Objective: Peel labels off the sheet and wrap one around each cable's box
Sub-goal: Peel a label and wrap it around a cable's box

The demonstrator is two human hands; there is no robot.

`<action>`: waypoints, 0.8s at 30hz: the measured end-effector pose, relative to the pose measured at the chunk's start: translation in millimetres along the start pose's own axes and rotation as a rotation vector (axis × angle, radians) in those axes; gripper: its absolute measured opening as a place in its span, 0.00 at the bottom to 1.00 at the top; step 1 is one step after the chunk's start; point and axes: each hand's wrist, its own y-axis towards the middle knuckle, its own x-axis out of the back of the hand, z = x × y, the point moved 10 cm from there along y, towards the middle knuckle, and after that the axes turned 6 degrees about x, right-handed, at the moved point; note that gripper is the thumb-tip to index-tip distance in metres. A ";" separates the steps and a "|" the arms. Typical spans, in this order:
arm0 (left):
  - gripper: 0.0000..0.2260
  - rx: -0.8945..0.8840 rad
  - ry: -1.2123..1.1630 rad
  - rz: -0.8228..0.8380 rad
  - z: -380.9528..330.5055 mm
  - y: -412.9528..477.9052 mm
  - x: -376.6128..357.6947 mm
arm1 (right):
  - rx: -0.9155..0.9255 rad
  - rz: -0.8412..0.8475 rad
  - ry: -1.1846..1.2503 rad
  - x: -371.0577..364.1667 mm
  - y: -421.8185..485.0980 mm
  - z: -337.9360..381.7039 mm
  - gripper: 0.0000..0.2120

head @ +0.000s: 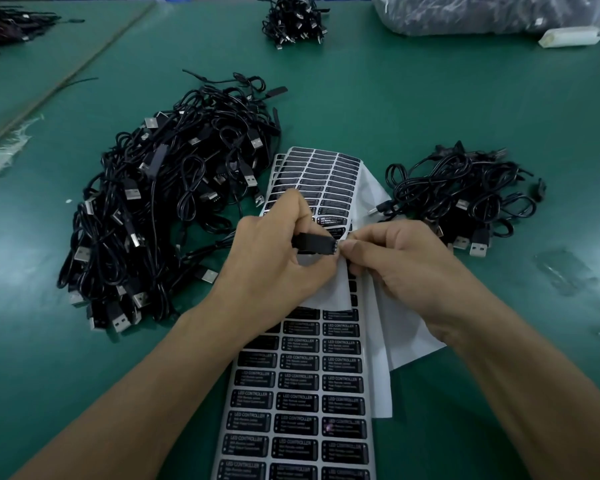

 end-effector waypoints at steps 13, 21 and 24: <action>0.21 0.027 -0.071 -0.129 9.7 4.7 15.3 | 0.046 -0.080 -0.187 6.1 3.5 -0.1 0.10; 0.20 0.127 -0.242 -0.173 17.0 6.4 21.1 | 0.154 -0.158 -0.562 13.8 -3.6 16.8 0.07; 0.22 0.166 -0.232 -0.165 25.7 6.9 16.7 | 0.285 -0.231 -0.649 10.7 -10.9 33.1 0.13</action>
